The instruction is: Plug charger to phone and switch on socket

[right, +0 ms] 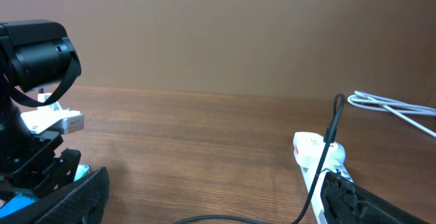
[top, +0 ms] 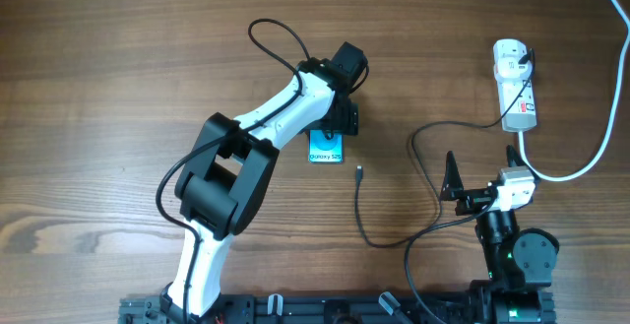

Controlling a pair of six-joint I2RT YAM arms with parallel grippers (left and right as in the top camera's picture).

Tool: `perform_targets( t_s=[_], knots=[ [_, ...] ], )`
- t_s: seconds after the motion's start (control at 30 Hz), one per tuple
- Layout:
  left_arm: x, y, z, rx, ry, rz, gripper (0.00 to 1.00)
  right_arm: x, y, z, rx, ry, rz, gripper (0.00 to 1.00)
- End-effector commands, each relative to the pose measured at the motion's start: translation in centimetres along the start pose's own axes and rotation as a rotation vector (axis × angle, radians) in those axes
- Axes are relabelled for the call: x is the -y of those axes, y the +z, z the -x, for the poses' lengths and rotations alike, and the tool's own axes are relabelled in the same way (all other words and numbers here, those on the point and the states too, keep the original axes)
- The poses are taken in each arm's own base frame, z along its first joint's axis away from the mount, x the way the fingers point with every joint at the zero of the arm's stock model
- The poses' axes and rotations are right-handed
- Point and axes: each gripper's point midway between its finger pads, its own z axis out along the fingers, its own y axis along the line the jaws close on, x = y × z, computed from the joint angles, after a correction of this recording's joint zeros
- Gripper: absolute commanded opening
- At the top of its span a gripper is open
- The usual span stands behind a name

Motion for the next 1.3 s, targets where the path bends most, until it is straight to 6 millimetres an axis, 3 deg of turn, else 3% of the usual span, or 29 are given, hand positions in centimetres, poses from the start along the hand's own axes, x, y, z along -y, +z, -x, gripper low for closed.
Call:
perform_targets(
  t_s=[0.0,0.1,0.3,0.5,0.77,0.97,1.17,1.27],
  knots=[
    [0.0,2.5,-1.5,-0.068,0.012,0.017,0.86,0.2,0.0,0.1,0.006,0.005,-0.009,1.00],
    [0.0,2.5,-1.5,-0.068,0.011,0.017,0.77,0.2,0.0,0.1,0.006,0.005,-0.009,1.00],
    [0.1,2.2,-1.5,-0.067,0.011,0.011,0.76,0.2,0.0,0.1,0.006,0.005,-0.009,1.00],
    [1.1,-1.1,-0.9,-0.042,-0.008,-0.077,0.76,0.2,0.0,0.1,0.006,0.005,-0.009,1.00],
    [2.8,-9.8,-1.0,-0.124,-0.097,-0.449,0.75,0.2,0.0,0.1,0.006,0.005,-0.009,1.00],
    [4.3,-18.6,-1.0,-0.282,-0.148,-0.965,0.75,0.2,0.0,0.1,0.006,0.005,-0.009,1.00],
    [2.5,-24.8,0.4,-0.379,-0.172,-1.352,0.76,0.2,0.0,0.1,0.006,0.005,-0.009,1.00],
    [1.1,-25.7,1.2,-0.437,-0.270,-1.392,0.75,0.2,0.0,0.1,0.006,0.005,-0.009,1.00]
  ],
)
